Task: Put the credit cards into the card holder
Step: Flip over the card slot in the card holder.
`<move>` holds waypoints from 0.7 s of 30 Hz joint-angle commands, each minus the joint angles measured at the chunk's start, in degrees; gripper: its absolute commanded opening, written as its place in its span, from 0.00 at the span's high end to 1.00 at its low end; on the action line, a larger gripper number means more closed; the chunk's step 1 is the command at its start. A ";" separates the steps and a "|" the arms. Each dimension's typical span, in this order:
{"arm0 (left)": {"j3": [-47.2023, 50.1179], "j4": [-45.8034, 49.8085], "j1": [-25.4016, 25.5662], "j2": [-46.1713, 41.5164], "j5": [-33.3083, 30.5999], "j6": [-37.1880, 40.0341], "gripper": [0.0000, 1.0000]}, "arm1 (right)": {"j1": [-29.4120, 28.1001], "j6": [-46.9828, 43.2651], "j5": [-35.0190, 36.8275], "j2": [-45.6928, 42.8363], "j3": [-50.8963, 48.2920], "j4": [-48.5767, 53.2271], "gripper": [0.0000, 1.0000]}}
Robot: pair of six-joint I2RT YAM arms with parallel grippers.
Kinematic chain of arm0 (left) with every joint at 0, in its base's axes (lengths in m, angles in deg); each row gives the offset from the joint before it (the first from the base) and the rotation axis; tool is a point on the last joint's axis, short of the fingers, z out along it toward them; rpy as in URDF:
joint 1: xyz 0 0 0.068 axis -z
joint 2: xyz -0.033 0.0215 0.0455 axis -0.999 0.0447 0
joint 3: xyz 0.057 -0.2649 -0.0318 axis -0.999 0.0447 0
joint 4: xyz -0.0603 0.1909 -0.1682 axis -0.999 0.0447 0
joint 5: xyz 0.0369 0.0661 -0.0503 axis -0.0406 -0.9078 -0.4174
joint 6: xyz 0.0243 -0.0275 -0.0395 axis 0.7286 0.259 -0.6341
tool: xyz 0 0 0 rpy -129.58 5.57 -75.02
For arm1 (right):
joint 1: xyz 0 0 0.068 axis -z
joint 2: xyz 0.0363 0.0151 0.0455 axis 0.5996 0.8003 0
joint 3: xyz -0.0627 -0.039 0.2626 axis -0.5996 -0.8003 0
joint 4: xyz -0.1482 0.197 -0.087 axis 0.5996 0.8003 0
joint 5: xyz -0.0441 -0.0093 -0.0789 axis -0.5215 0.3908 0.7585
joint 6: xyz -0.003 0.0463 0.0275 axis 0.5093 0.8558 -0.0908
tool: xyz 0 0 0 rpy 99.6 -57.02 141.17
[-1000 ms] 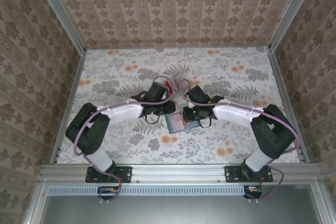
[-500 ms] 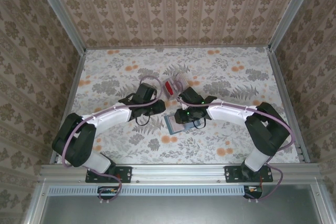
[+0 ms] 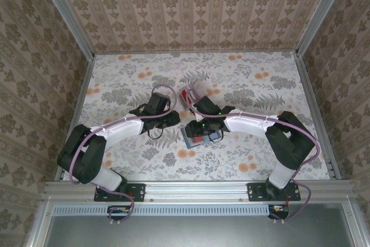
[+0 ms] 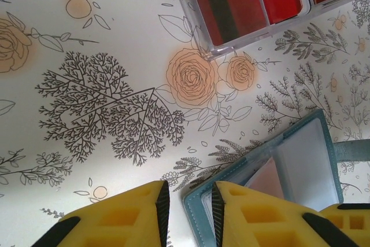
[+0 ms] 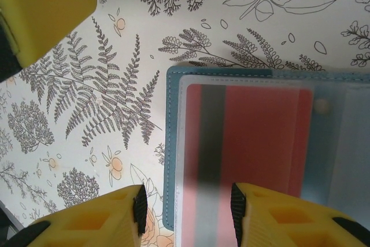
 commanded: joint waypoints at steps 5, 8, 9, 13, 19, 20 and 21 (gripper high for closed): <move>-0.35 -1.47 -0.94 1.09 1.07 1.28 0.72 | 0.78 0.06 -0.73 0.27 1.17 -0.72 0.54; -1.18 -1.54 -1.17 1.97 1.54 1.64 0.72 | 0.67 0.23 -2.89 5.29 1.75 -1.65 0.54; -1.43 -1.45 -1.14 2.19 1.75 1.79 0.72 | 0.60 0.74 -3.70 6.30 1.36 -2.76 0.54; -1.81 -1.45 -1.23 2.66 1.97 2.13 0.72 | 0.58 1.72 -3.97 7.05 0.60 -3.74 0.55; -3.12 -1.89 -2.23 5.01 2.91 2.55 0.72 | 1.39 -1.40 -1.67 2.80 3.22 1.21 0.55; -3.57 -1.89 -2.37 5.30 3.11 2.79 0.71 | 1.76 -1.70 -1.76 2.11 3.60 1.62 0.54; -4.17 -1.76 -2.45 5.64 3.18 3.05 0.71 | 2.15 -2.00 -1.84 1.24 4.06 1.89 0.54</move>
